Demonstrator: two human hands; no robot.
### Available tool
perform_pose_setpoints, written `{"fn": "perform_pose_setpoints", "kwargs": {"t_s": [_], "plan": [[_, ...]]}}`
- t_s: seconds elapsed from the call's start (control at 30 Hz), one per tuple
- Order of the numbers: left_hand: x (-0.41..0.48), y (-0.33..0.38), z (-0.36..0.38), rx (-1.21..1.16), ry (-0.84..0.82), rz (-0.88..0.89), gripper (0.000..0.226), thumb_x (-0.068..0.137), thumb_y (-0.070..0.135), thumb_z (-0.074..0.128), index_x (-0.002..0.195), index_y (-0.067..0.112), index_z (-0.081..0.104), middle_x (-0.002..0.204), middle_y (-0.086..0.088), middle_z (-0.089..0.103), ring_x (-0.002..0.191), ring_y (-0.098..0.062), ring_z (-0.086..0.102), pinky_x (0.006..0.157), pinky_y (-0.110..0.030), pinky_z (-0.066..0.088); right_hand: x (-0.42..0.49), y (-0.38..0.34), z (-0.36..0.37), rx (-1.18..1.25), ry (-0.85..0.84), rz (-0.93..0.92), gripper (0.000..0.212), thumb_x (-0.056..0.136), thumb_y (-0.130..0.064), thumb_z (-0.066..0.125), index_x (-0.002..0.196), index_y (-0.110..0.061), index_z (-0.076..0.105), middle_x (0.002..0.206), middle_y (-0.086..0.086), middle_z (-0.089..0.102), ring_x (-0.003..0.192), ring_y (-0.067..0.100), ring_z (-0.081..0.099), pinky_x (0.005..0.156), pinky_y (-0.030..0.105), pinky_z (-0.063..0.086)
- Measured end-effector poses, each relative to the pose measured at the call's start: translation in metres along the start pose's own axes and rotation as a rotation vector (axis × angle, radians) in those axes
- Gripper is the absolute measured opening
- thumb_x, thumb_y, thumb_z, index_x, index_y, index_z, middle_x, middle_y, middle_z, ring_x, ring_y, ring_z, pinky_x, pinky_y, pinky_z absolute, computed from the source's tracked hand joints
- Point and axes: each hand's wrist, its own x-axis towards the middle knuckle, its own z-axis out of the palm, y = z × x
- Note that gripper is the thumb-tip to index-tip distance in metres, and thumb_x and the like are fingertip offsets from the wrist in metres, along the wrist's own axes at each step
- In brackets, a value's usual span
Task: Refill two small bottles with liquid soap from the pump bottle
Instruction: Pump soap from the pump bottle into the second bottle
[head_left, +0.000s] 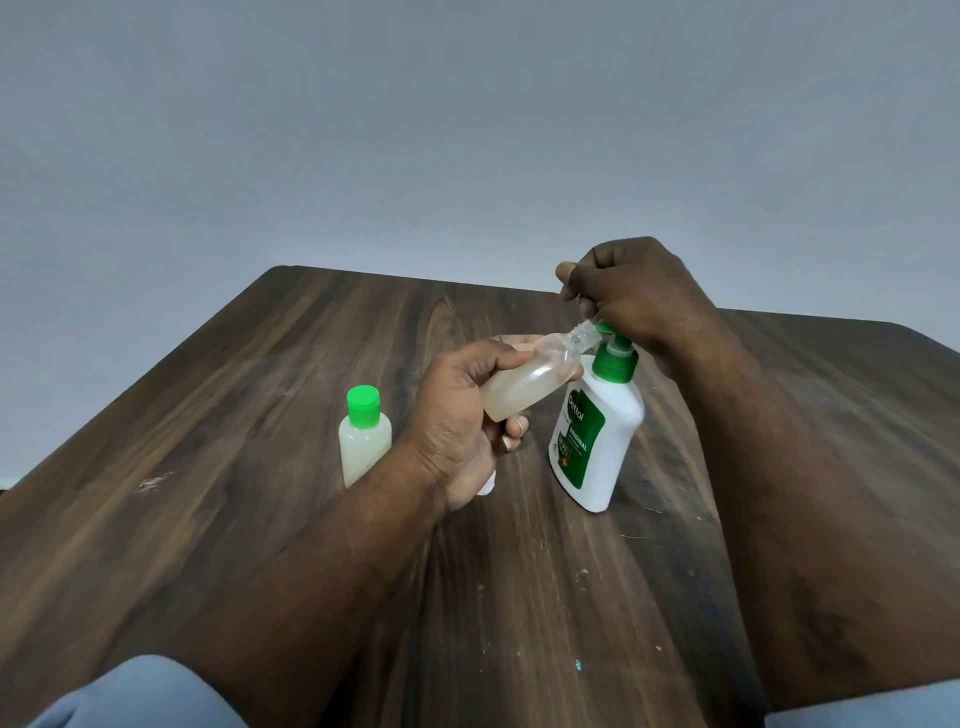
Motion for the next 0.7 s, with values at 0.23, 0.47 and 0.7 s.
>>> {"fn": "perform_pose_setpoints", "kwargs": {"t_s": [0.23, 0.47, 0.7], "plan": [[-0.0008, 0.0018, 0.002, 0.003, -0.012, 0.015, 0.058, 0.075, 0.028, 0.062, 0.125, 0.0, 0.065, 0.133, -0.04, 0.057, 0.045, -0.013, 0.043, 0.041, -0.022, 0.034, 0.0022, 0.001, 0.0016, -0.011, -0.031, 0.017, 0.024, 0.098, -0.019, 0.067, 0.075, -0.015, 0.074, 0.051, -0.025, 0.062, 0.056, -0.009, 0.058, 0.061, 0.022, 0.045], [-0.0003, 0.0002, 0.0011, -0.002, 0.017, 0.009, 0.067, 0.073, 0.029, 0.065, 0.132, -0.001, 0.061, 0.137, -0.04, 0.055, 0.045, -0.012, 0.046, 0.04, -0.022, 0.037, 0.0004, 0.0017, 0.0021, 0.005, -0.029, 0.013, 0.028, 0.098, -0.028, 0.071, 0.073, -0.016, 0.074, 0.064, -0.011, 0.065, 0.062, 0.008, 0.057, 0.065, 0.03, 0.049], [-0.0017, 0.001, 0.0015, 0.007, -0.012, 0.007, 0.06, 0.074, 0.028, 0.062, 0.127, -0.001, 0.065, 0.132, -0.038, 0.06, 0.046, -0.013, 0.043, 0.041, -0.022, 0.035, 0.0041, 0.0024, -0.0024, 0.0, 0.005, -0.012, 0.025, 0.098, -0.025, 0.069, 0.076, -0.016, 0.076, 0.054, -0.023, 0.063, 0.057, -0.004, 0.058, 0.056, 0.02, 0.045]]}}
